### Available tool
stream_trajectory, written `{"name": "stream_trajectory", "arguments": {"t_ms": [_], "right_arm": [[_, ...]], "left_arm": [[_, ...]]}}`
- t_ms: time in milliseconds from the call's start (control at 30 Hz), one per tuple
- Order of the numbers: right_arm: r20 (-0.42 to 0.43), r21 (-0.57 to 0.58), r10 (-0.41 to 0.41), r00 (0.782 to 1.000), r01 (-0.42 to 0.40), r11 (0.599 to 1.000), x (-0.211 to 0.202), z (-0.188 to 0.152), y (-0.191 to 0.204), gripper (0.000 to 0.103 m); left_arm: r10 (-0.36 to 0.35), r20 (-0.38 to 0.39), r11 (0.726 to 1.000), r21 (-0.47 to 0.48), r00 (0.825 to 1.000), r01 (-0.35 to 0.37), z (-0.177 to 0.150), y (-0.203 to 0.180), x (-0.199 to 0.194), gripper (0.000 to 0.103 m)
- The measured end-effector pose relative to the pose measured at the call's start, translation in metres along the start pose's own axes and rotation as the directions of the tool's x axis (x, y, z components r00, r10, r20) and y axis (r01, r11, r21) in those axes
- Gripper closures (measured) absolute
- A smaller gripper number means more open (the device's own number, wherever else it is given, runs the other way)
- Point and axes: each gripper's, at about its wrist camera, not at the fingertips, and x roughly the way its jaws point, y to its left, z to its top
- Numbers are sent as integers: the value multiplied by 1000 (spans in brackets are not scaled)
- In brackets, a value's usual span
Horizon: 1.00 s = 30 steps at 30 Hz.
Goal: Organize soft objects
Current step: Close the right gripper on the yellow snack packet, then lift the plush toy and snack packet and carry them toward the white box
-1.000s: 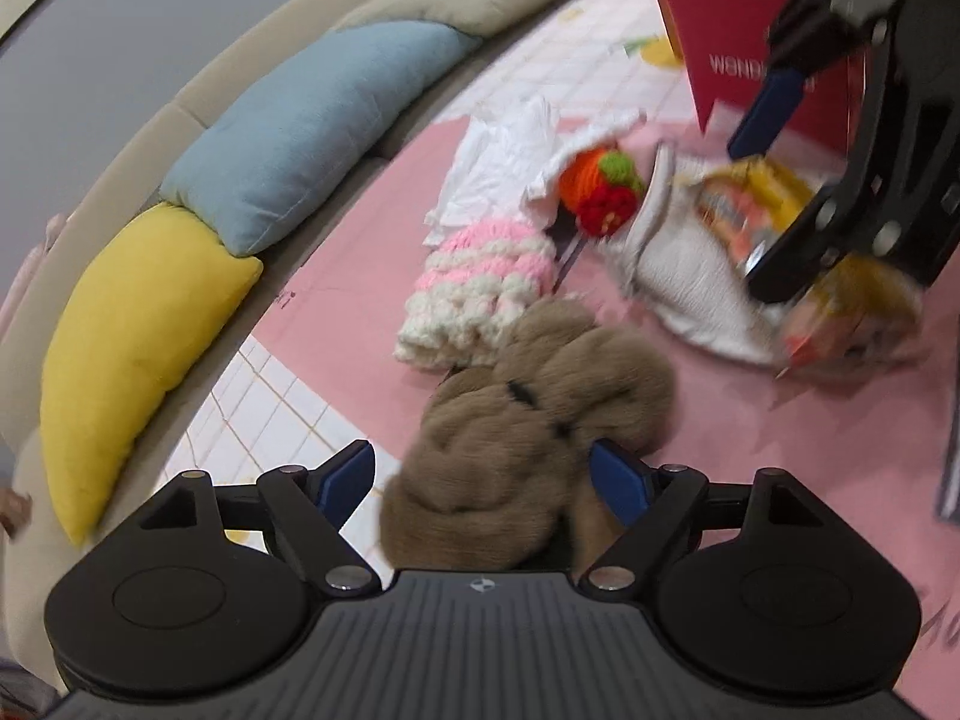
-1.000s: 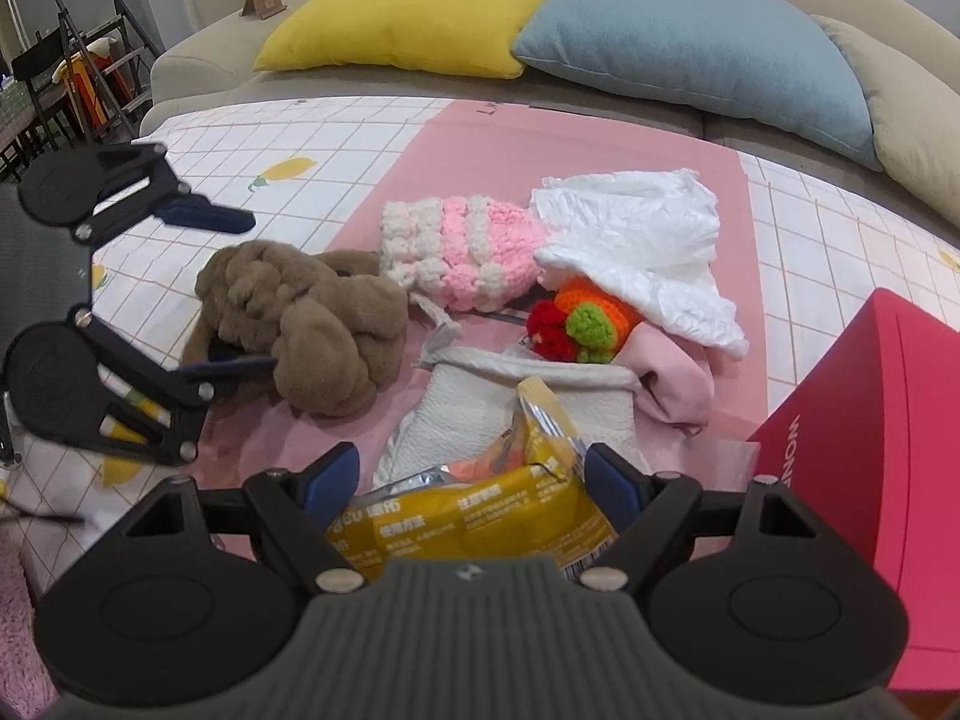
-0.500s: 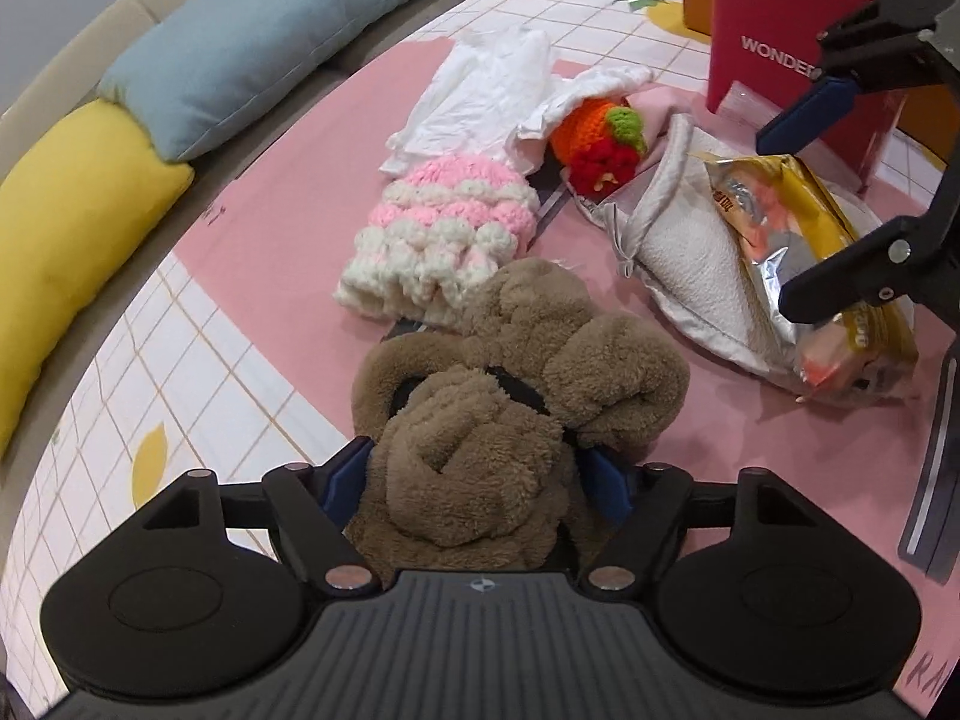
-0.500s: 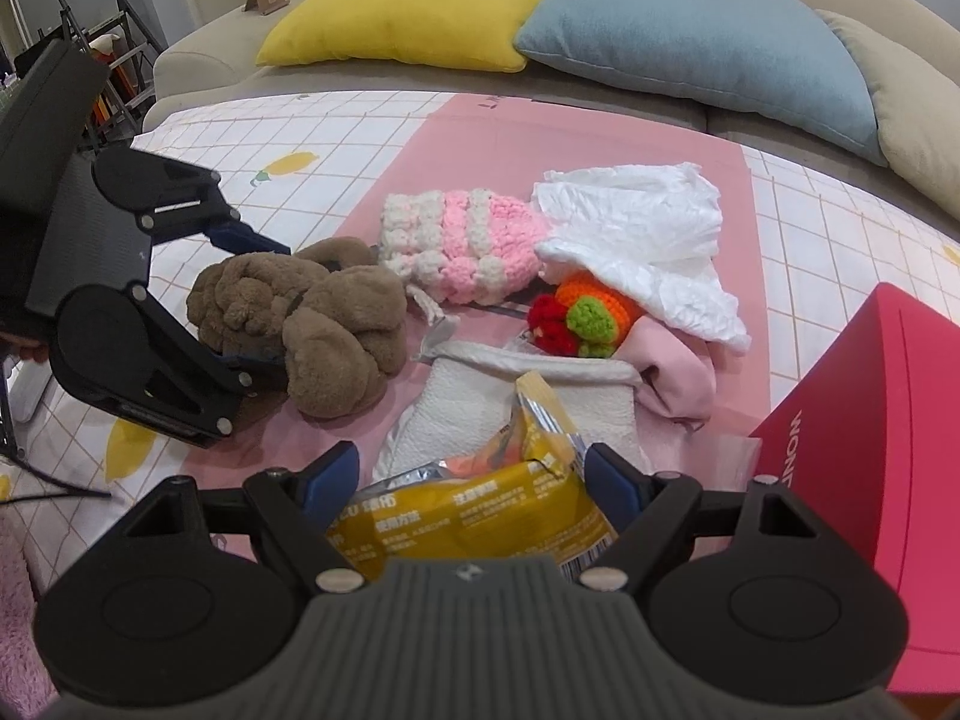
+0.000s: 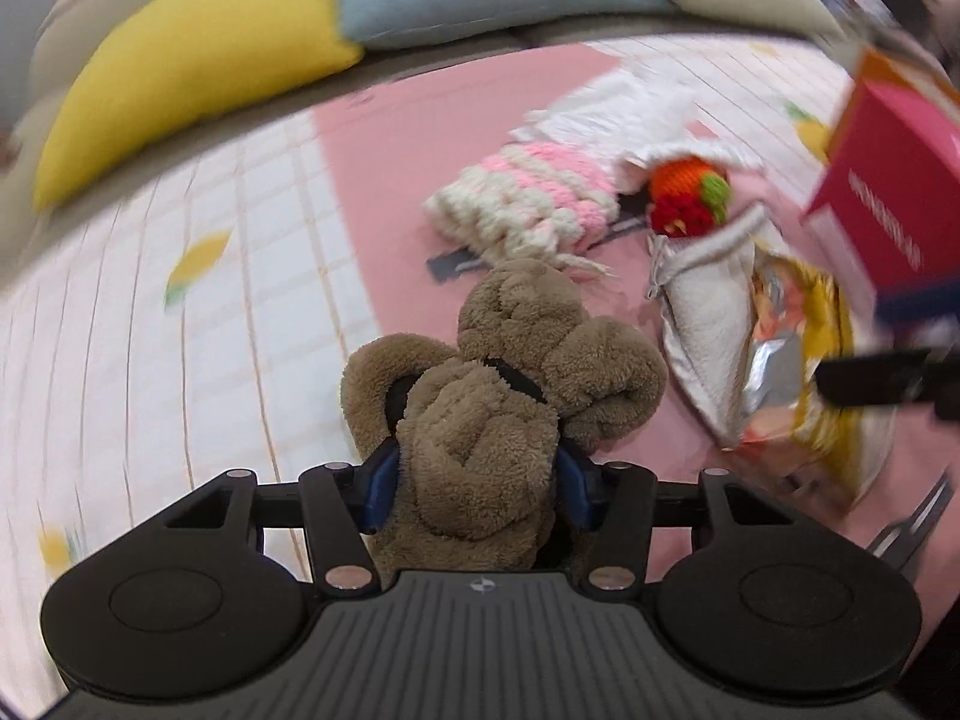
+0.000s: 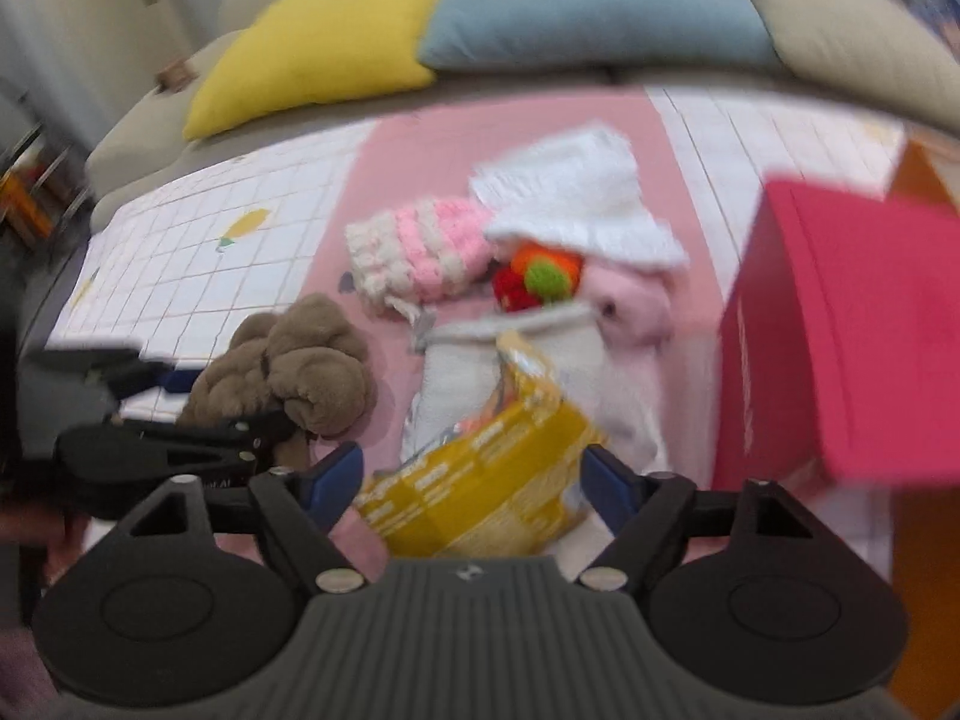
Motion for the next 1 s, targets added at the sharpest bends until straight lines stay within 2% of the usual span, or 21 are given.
{"name": "stream_trajectory", "arguments": {"t_ms": [133, 200, 300, 367, 433, 533, 667, 800, 900, 1000], "right_arm": [[-76, 175, 12, 997, 1, 985, 15, -5, -8, 26], [-105, 258, 29, 994, -1, 966, 22, -4, -14, 22], [-125, 319, 24, 992, 17, 947, 28, -2, -18, 21], [-135, 352, 27, 991, 23, 936, 33, -2, -20, 21], [-135, 353, 28, 990, 22, 935, 36, -2, -20, 25], [-124, 319, 5, 992, 35, 947, 36, -3, -17, 38], [-113, 290, -5, 994, 38, 956, 35, -5, -17, 44], [-102, 238, -25, 994, 49, 970, 33, -7, -11, 50], [-101, 229, -13, 995, 36, 973, 29, -7, -10, 54], [-94, 228, 14, 995, 8, 974, 23, -8, -11, 55]], "left_arm": [[3, -18, 994, -113, 1000, -5, -10, -5, -9, 42], [-11, -35, 986, -169, 999, 5, -16, -8, -12, 42], [-11, -53, 974, -225, 999, -1, -23, -13, -16, 42], [9, -52, 970, -241, 999, -21, -26, -16, -17, 38], [23, -42, 972, -231, 999, -32, -28, -19, -17, 36], [47, -32, 977, -206, 998, -53, -30, -22, -15, 28], [64, -27, 977, -204, 998, -68, -32, -24, -9, 18], [85, -13, 976, -198, 996, -86, -34, -27, -5, 15], [85, 2, 977, -198, 996, -83, -36, -28, -7, 24], [80, 18, 975, -209, 997, -75, -37, -26, -12, 37]]}}
